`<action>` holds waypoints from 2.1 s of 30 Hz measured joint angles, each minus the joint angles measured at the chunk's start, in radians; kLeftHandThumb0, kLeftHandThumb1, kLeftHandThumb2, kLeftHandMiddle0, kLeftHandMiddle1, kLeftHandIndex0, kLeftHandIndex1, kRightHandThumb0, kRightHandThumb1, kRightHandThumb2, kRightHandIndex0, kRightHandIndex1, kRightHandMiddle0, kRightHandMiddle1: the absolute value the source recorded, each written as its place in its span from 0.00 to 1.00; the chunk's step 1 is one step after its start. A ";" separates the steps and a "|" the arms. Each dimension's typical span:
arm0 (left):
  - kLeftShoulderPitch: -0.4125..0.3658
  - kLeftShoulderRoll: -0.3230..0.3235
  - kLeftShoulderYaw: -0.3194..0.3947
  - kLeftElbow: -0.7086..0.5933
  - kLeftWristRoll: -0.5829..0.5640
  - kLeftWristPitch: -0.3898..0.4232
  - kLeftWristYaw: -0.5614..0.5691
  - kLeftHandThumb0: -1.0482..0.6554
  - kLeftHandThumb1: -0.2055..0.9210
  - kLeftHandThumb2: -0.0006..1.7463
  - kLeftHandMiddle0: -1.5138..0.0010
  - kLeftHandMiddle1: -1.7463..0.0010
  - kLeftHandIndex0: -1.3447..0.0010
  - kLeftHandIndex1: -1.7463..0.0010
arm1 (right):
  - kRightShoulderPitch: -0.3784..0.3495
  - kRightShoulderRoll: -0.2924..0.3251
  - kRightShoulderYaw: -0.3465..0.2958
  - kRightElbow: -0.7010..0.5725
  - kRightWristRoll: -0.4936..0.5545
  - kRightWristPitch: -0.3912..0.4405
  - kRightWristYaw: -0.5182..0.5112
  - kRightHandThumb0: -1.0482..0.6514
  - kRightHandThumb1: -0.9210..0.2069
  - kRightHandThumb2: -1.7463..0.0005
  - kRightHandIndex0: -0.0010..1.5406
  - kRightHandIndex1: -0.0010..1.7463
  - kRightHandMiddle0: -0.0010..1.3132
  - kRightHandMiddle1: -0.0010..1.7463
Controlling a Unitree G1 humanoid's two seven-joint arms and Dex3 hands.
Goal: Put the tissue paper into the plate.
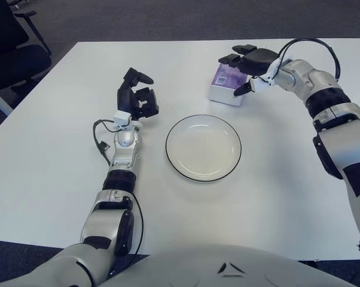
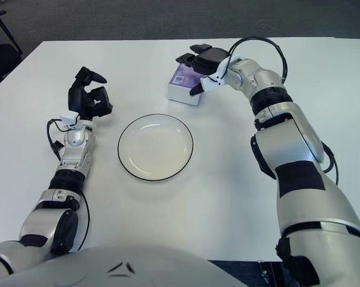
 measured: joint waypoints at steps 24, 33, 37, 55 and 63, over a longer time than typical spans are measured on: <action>0.004 -0.004 -0.001 -0.017 0.000 0.000 0.000 0.34 0.50 0.72 0.12 0.00 0.57 0.00 | -0.020 0.026 0.019 0.059 0.005 0.007 0.024 0.00 0.00 0.76 0.00 0.00 0.00 0.11; 0.005 -0.005 -0.001 -0.019 0.000 0.000 0.000 0.34 0.51 0.72 0.13 0.00 0.57 0.00 | -0.020 0.027 0.026 0.066 0.022 0.023 0.058 0.00 0.00 0.77 0.02 0.01 0.00 0.12; 0.005 -0.005 0.000 -0.019 0.000 0.000 0.000 0.34 0.51 0.72 0.13 0.00 0.57 0.00 | -0.020 0.027 0.026 0.068 0.028 0.028 0.075 0.00 0.00 0.74 0.01 0.00 0.00 0.09; 0.005 -0.005 0.000 -0.019 0.000 0.000 0.000 0.34 0.51 0.72 0.13 0.00 0.57 0.00 | -0.020 0.029 0.017 0.068 0.102 0.039 0.174 0.00 0.00 0.63 0.00 0.00 0.00 0.10; 0.005 -0.005 0.000 -0.019 0.000 -0.006 0.000 0.34 0.51 0.72 0.13 0.00 0.58 0.00 | -0.020 0.032 0.017 0.068 0.103 0.051 0.176 0.00 0.00 0.62 0.00 0.00 0.00 0.16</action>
